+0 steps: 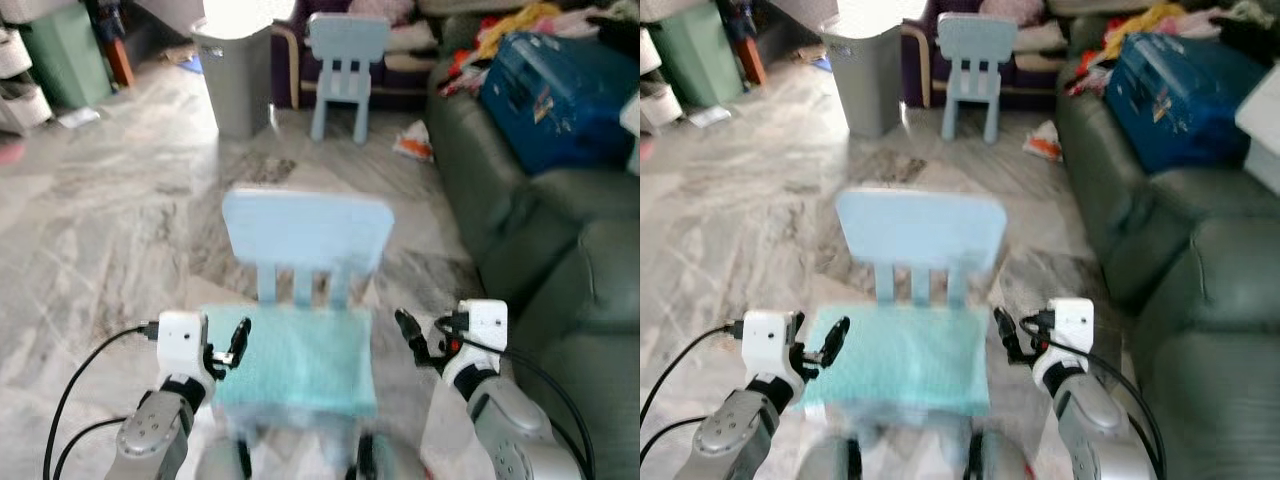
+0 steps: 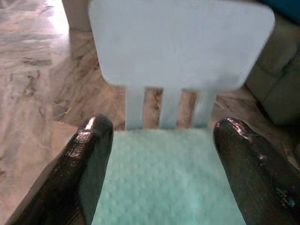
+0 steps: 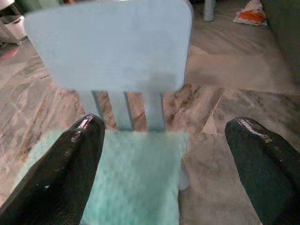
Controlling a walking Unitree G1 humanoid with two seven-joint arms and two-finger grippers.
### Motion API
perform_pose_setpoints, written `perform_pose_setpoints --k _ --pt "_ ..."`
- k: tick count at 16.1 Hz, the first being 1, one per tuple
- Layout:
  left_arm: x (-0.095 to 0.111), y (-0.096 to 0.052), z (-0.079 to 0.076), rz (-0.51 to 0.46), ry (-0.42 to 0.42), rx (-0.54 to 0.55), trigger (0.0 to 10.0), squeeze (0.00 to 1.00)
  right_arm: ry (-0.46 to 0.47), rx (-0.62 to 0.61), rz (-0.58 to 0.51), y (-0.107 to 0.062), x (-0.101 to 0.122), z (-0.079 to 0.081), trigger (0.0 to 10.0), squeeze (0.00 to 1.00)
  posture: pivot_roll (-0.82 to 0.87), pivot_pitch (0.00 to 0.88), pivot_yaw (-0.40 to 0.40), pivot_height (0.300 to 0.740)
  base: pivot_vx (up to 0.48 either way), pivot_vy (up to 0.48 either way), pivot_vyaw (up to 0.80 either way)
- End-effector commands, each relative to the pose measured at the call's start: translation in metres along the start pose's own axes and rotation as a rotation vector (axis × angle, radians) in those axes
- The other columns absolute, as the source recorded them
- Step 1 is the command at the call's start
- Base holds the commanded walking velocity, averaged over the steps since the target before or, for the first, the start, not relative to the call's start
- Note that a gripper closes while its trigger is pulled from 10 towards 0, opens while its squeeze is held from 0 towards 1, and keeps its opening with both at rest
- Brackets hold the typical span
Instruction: Move the pillow to the sofa
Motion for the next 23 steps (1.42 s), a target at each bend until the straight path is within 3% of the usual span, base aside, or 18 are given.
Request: perform_pose_setpoints --k 1,7,12,17,19,23 --pt "0.002 0.000 0.000 -0.002 0.002 0.001 10.0 0.00 -0.001 0.008 -0.008 0.000 0.003 0.003 10.0 0.00 -0.10 0.084 -0.020 0.572 0.000 0.000 0.00" --pt "0.001 0.000 0.000 0.003 0.004 0.008 10.0 0.00 -0.003 0.020 -0.012 0.004 0.005 0.006 10.0 0.00 -0.09 0.085 -0.022 0.509 0.000 0.000 0.00" --pt "-0.001 0.000 0.002 0.016 0.015 0.023 10.0 0.00 -0.005 0.020 -0.018 0.007 0.007 0.006 10.0 0.00 -0.09 0.085 -0.023 0.505 0.000 0.000 0.00" --pt "-0.001 -0.001 0.026 0.021 0.055 0.139 10.0 0.00 -0.018 0.034 -0.023 0.011 0.010 0.007 10.0 0.00 -0.08 0.083 -0.030 0.505 0.000 0.000 0.00" --pt "0.000 -0.001 0.029 0.019 0.049 0.152 10.0 0.00 -0.027 0.042 -0.026 0.012 0.012 0.008 10.0 0.00 -0.08 0.083 -0.030 0.505 0.000 0.000 0.00" --pt "-0.001 -0.002 0.029 0.021 0.043 0.158 10.0 0.00 -0.023 0.050 -0.025 0.013 0.012 0.010 10.0 0.00 -0.08 0.089 -0.031 0.457 0.000 0.000 0.00"
Point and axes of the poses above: a point about 5 cm out from each wrist's last joint towards the gripper, its own y axis pointing out of the wrist towards the gripper, its own x axis along the axis of the wrist's last joint, z = x × y, the point moved 6 cm from there along y, pointing out of the wrist towards the gripper, and after that the axes turned 2 degrees about y, right-handed, at the moved point
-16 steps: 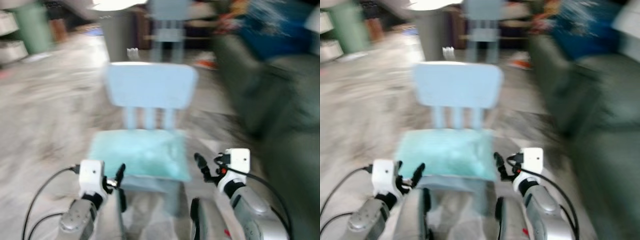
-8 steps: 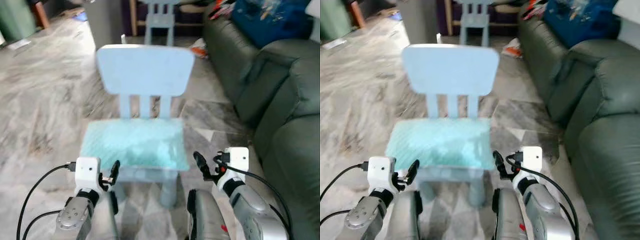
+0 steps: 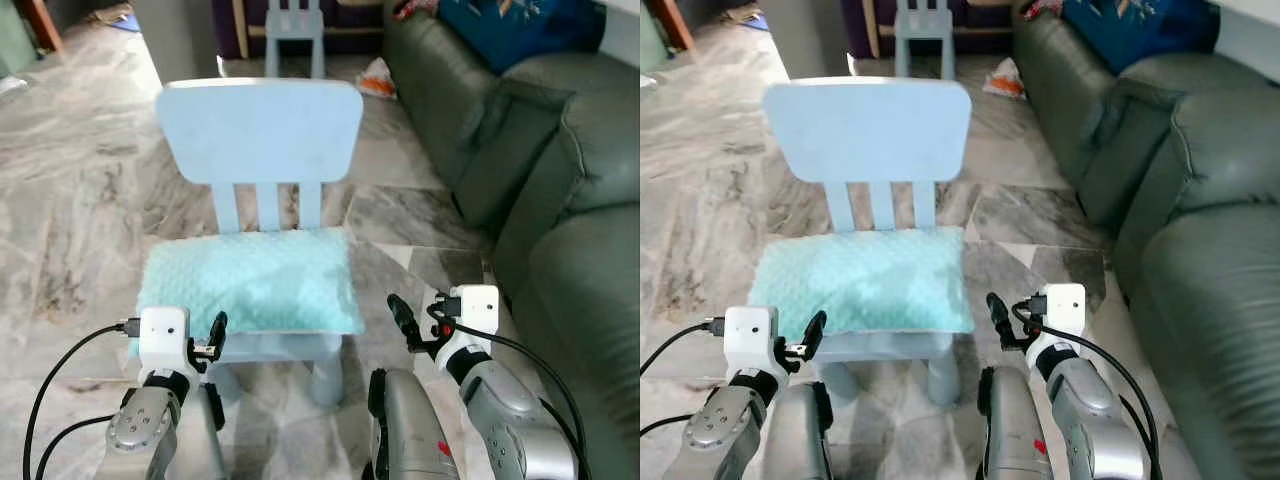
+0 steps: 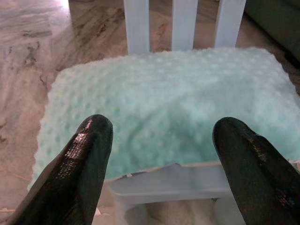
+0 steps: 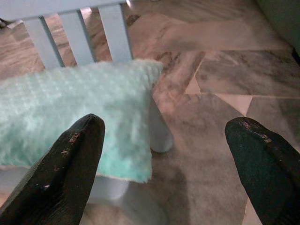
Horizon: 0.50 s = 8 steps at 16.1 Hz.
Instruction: Move the pillow to the sofa
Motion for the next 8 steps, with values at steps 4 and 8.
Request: perform_pose_setpoints --k 4,8 --pt "0.008 0.001 0.026 -0.033 0.048 0.130 10.0 0.00 0.008 0.010 0.001 -0.001 -0.001 0.002 10.0 0.00 -0.08 0.097 -0.030 0.420 0.000 0.000 0.00" --pt "0.044 0.001 0.080 -0.141 0.101 0.352 10.0 0.00 -0.112 0.052 -0.099 0.009 0.039 0.002 10.0 0.00 -0.08 0.110 -0.027 0.420 0.000 0.000 0.00"
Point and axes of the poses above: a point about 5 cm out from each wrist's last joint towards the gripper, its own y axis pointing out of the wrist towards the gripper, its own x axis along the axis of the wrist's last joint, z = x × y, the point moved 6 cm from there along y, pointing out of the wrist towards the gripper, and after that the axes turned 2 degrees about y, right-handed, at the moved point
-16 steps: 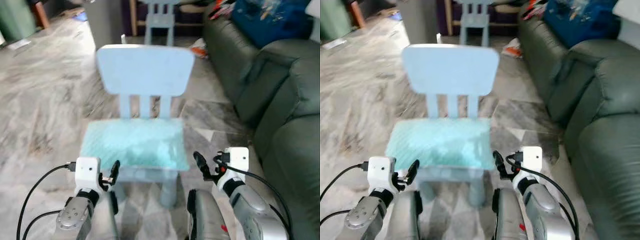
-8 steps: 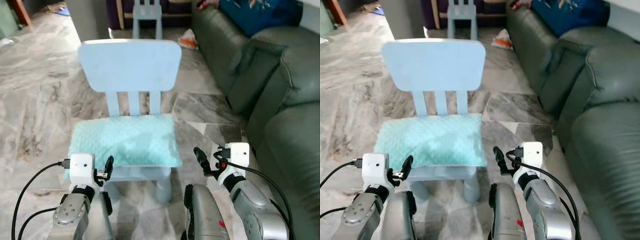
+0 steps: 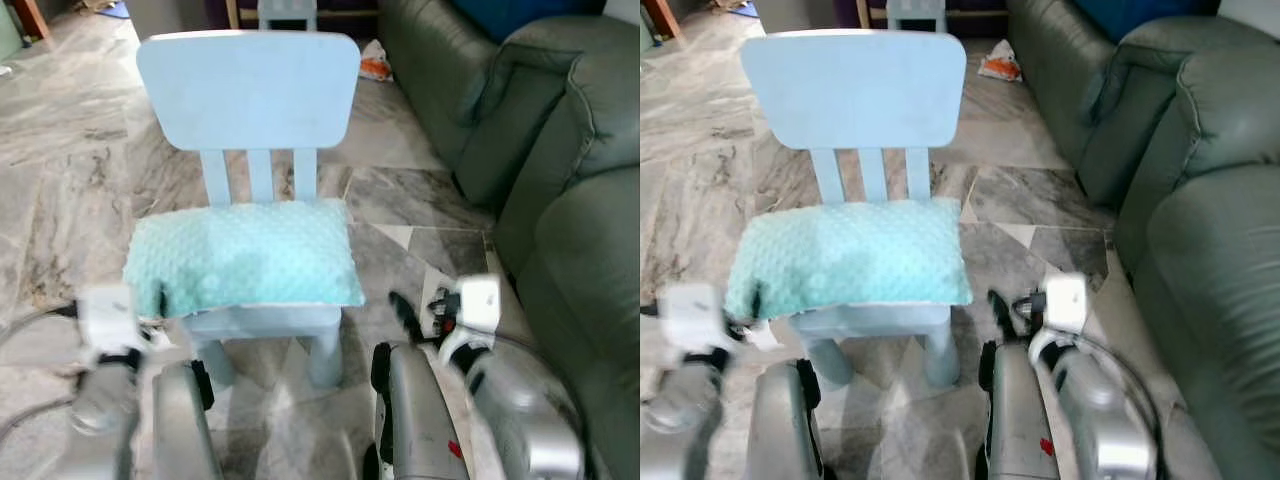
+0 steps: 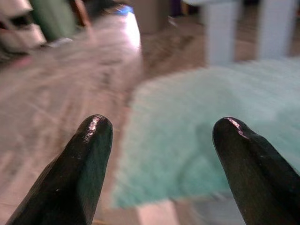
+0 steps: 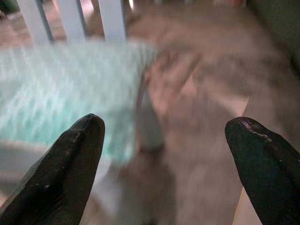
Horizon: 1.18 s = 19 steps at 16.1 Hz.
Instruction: Move the pillow to the sofa
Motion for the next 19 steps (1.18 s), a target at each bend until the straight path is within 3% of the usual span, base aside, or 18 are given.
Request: perform_pose_setpoints --k 1,2,5,7,10,12,14,15,19 --pt "0.001 0.005 0.013 0.004 -0.010 0.043 10.0 0.00 -0.012 0.010 -0.069 0.006 0.025 -0.002 10.0 0.00 -0.08 0.116 -0.026 0.420 0.000 0.000 0.00" --pt "0.009 0.016 0.031 -0.011 -0.009 0.092 10.0 0.00 -0.017 0.024 -0.118 0.016 0.049 -0.006 10.0 0.00 -0.08 0.124 -0.026 0.420 0.000 0.000 0.00" --pt "0.016 0.039 0.069 0.007 -0.073 0.199 10.0 0.00 -0.060 0.120 -0.166 0.033 0.085 -0.002 10.0 0.00 -0.07 0.149 -0.027 0.420 0.000 0.000 0.00" --pt "0.009 0.051 0.081 0.064 -0.125 0.211 10.0 0.00 -0.042 0.159 -0.169 0.042 0.098 -0.002 10.0 0.00 -0.07 0.175 -0.033 0.420 0.000 0.000 0.00" --pt "0.003 0.074 0.084 0.141 -0.280 0.154 10.0 0.00 0.062 0.258 -0.141 0.056 0.109 0.009 10.0 0.00 -0.08 0.237 -0.042 0.420 0.000 0.000 0.00" --pt "-0.002 0.087 0.078 0.199 -0.307 0.078 10.0 0.00 0.116 0.332 -0.123 0.064 0.116 0.019 10.0 0.00 -0.09 0.283 -0.047 0.420 0.000 0.000 0.00" --pt "-0.005 0.096 0.089 0.237 -0.333 0.083 10.0 0.00 0.156 0.348 -0.093 0.074 0.115 0.020 10.0 0.00 -0.09 0.311 -0.050 0.420 0.000 0.000 0.00" --pt "-0.005 0.098 0.096 0.252 -0.359 0.103 10.0 0.00 0.157 0.343 -0.081 0.080 0.113 0.021 10.0 0.00 -0.10 0.335 -0.050 0.420 0.000 0.000 0.00" --pt "0.008 0.110 0.090 0.241 -0.469 0.036 10.0 0.00 0.161 0.350 -0.033 0.098 0.107 0.033 10.0 0.00 -0.09 0.392 -0.053 0.420 0.000 0.000 0.00"
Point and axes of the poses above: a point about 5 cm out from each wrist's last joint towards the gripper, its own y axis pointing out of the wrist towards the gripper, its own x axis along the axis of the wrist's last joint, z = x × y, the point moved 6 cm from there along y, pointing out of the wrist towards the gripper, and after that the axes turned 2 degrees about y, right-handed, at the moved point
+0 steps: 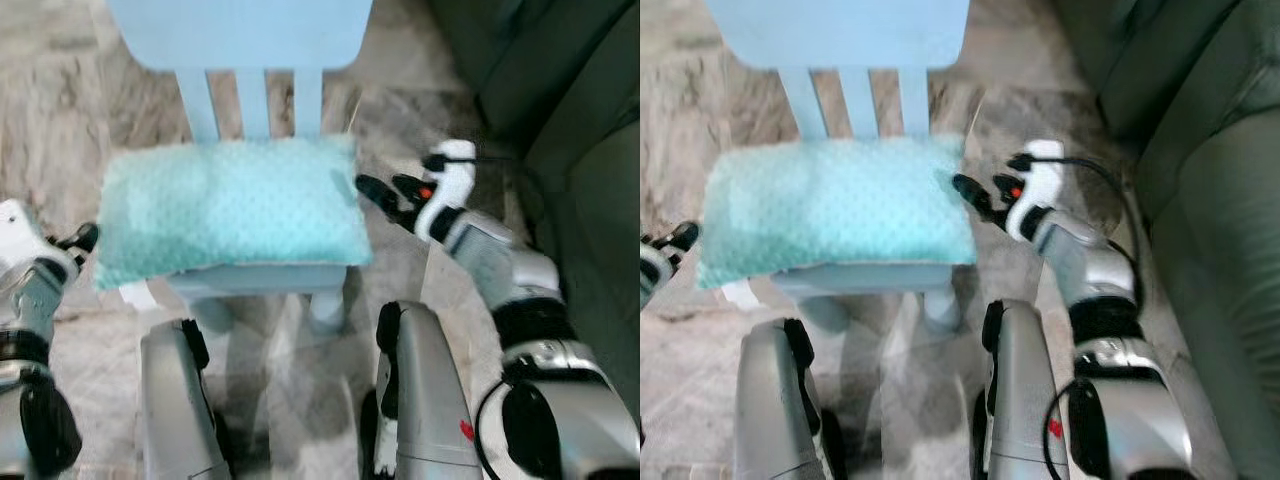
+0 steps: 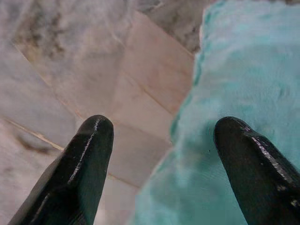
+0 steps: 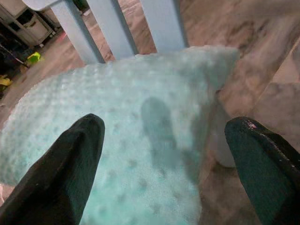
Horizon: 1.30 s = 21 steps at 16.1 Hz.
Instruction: Move the pillow to the sofa
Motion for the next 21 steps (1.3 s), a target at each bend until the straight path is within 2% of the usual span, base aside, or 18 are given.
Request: perform_pose_setpoints --k 1,3,5,8,9,12,13,14,15,17,19,20,21 --pt "0.004 -0.001 0.007 -0.006 -0.058 -0.004 10.0 0.00 -0.015 0.005 0.018 0.003 -0.004 -0.001 10.0 0.00 -0.09 0.397 -0.053 0.420 0.000 0.000 0.00" --pt "0.004 0.002 -0.005 0.009 -0.100 -0.056 10.0 0.00 -0.045 0.023 0.046 0.009 -0.009 0.003 10.0 0.00 -0.08 0.404 -0.052 0.420 0.000 0.000 0.00" --pt "-0.005 0.005 -0.023 0.038 -0.098 -0.127 10.0 0.00 -0.105 -0.012 0.047 0.016 -0.012 0.001 10.0 0.00 -0.08 0.411 -0.056 0.420 0.000 0.000 0.00" --pt "0.005 0.006 -0.025 -0.012 -0.167 -0.123 10.0 0.00 -0.136 -0.032 0.040 0.021 -0.013 0.001 10.0 0.00 -0.09 0.421 -0.065 0.420 0.000 0.000 0.00" --pt "0.005 0.007 -0.031 -0.006 -0.159 -0.141 10.0 0.00 -0.147 -0.043 0.041 0.022 -0.015 0.000 10.0 0.00 -0.08 0.424 -0.067 0.420 0.000 0.000 0.00" --pt "0.004 0.008 -0.044 0.010 -0.166 -0.198 10.0 0.00 -0.096 -0.035 0.039 0.026 -0.019 0.004 10.0 0.00 -0.08 0.429 -0.066 0.420 0.000 0.000 0.00" --pt "0.003 0.008 -0.058 0.019 -0.184 -0.262 10.0 0.00 -0.042 0.000 0.040 0.031 -0.024 0.015 10.0 0.00 -0.08 0.432 -0.065 0.420 0.000 0.000 0.00" --pt "0.007 0.007 -0.065 0.010 -0.232 -0.302 10.0 0.00 -0.027 0.027 0.044 0.034 -0.027 0.023 10.0 0.00 -0.08 0.433 -0.064 0.420 0.000 0.000 0.00" --pt "0.008 0.007 -0.067 0.007 -0.228 -0.309 10.0 0.00 -0.036 0.039 0.043 0.036 -0.028 0.027 10.0 0.00 -0.08 0.438 -0.065 0.420 0.000 0.000 0.00" --pt "0.025 0.006 -0.067 -0.067 -0.213 -0.329 10.0 0.00 -0.021 0.074 0.028 0.039 -0.026 0.036 10.0 0.00 -0.08 0.443 -0.067 0.420 0.000 0.000 0.00" --pt "0.058 0.002 -0.063 -0.240 -0.121 -0.318 10.0 0.00 -0.057 0.077 0.001 0.039 -0.019 0.035 10.0 0.00 -0.08 0.445 -0.070 0.420 0.000 0.000 0.00" --pt "0.066 0.000 -0.058 -0.282 -0.105 -0.281 10.0 0.00 -0.075 0.084 -0.028 0.039 -0.010 0.035 10.0 0.00 -0.08 0.445 -0.072 0.420 0.000 0.000 0.00" --pt "0.075 -0.002 -0.052 -0.327 -0.095 -0.247 10.0 0.31 -0.112 0.083 -0.076 0.038 0.004 0.035 10.0 0.00 -0.08 0.442 -0.073 0.420 0.000 0.000 0.00"
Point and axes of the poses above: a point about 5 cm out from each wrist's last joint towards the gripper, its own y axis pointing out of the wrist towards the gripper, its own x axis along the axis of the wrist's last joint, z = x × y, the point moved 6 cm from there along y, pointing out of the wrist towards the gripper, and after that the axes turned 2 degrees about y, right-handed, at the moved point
